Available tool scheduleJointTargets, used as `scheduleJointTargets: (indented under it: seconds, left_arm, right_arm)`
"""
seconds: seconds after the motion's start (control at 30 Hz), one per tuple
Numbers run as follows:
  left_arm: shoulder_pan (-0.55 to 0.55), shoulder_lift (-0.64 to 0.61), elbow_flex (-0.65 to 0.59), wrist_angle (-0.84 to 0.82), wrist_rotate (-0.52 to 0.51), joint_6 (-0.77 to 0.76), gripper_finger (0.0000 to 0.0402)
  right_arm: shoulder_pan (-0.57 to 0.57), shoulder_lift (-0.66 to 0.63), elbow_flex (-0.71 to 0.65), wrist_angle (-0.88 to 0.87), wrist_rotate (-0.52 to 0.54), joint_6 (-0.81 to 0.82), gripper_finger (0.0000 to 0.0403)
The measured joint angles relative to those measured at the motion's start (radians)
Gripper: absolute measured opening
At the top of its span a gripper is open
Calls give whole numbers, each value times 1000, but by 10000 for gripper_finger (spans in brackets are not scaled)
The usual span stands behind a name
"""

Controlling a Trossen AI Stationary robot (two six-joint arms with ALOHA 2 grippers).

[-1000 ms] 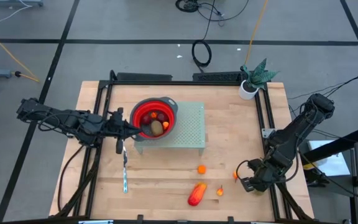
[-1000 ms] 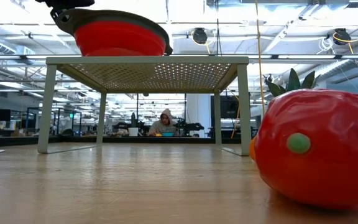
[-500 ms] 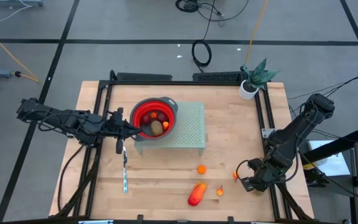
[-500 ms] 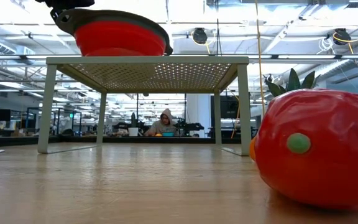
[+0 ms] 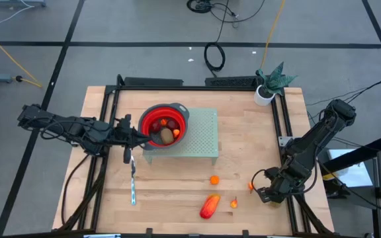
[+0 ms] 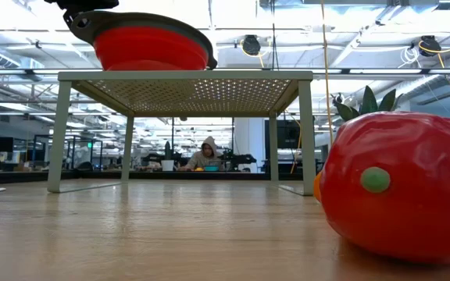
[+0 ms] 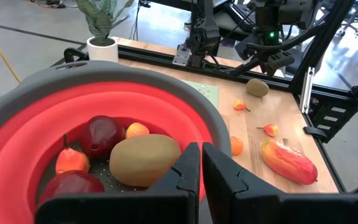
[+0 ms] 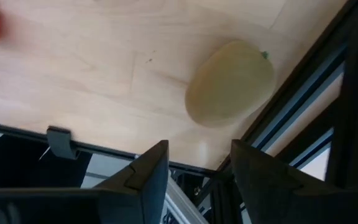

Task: Pick & Place Fruit
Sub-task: Put the kiwi into the strainer bowl on the shelf

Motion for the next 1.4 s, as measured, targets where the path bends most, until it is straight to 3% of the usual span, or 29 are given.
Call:
scheduleJointTargets:
  seconds: [0.2,0.53,1.0,1.27,1.4]
  left_arm:
    - [0,0,0,0,0,0,2]
    - [0,0,0,0,-1,0,18]
    - [0,0,0,0,-1,0,19]
    - [0,0,0,0,-2,-2,19]
    - [0,0,0,0,-2,-3,19]
  right_arm:
    - [0,0,0,-37,0,6,185]
    - [0,3,-4,-26,-1,57,187]
    - [-3,3,-182,240,-42,162,177]
    - [-3,1,-183,244,-22,158,176]
    - [-2,0,-183,234,59,135,176]
